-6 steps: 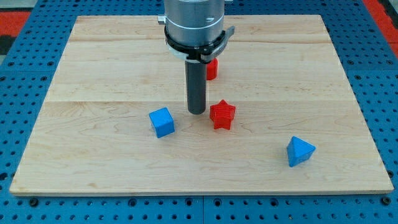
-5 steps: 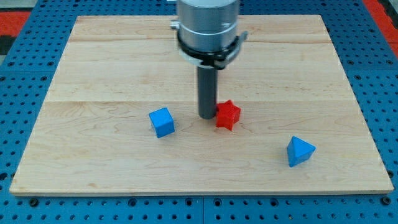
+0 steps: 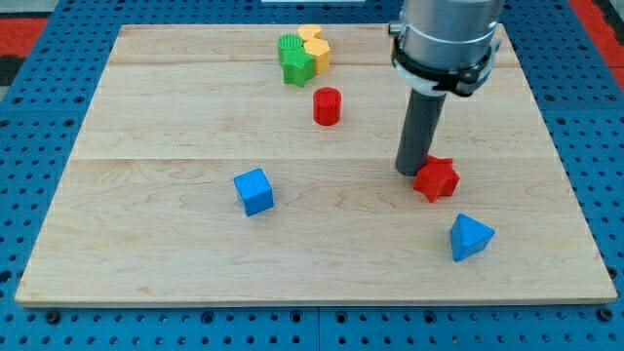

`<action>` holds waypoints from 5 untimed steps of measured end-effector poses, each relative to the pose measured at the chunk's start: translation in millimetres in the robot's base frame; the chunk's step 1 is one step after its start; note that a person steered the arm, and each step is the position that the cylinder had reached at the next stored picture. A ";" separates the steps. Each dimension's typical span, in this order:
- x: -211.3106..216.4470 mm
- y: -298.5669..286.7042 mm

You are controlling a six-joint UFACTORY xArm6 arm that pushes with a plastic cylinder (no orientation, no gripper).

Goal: Move the red star closer to the blue triangle

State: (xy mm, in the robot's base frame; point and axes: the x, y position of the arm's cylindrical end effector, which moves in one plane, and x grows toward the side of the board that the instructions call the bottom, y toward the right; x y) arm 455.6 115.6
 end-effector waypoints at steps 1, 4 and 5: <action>0.1 16.4; 3.7 57.1; 21.5 69.8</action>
